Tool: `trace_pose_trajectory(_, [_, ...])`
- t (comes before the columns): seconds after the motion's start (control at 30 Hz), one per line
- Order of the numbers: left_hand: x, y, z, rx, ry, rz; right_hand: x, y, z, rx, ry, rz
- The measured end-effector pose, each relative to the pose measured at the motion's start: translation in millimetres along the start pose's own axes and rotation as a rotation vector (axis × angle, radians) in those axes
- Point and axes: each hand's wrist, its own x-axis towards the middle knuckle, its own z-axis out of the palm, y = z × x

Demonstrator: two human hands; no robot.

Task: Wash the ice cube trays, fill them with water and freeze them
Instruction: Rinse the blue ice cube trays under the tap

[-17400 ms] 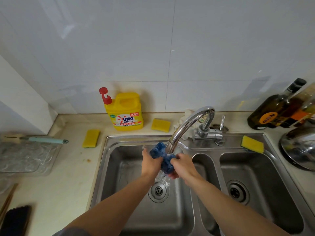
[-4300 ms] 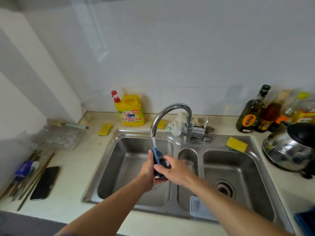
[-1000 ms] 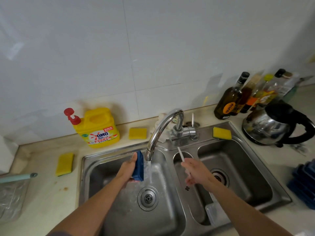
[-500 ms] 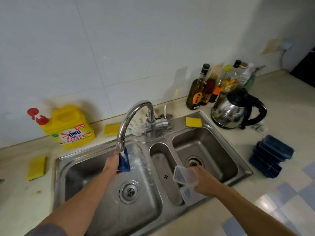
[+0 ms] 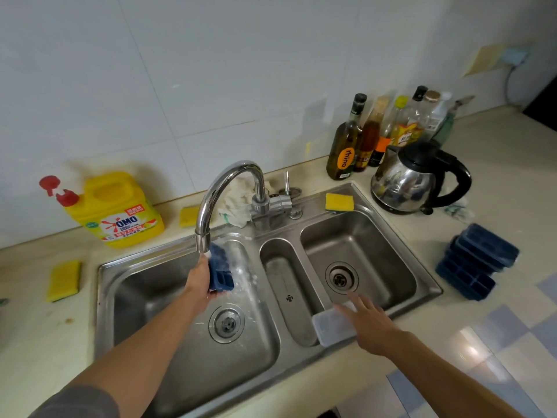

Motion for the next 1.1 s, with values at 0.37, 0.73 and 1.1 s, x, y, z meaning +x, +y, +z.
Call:
trace_pose_trajectory(0.37, [-10, 6, -17, -0.124, -0.047, -0.015, 30, -57, -57, 0.241, 0.145, -0.076])
trace_pose_trajectory(0.73, [-12, 3, -40, -0.171, -0.273, 0.025, 68, -206, -121, 0.796, 0.078, -0.232])
trace_pose_trajectory(1.1, [-14, 2, -43, -0.303, -0.309, 0.096, 93, -214, -146, 1.454, -0.112, -0.096])
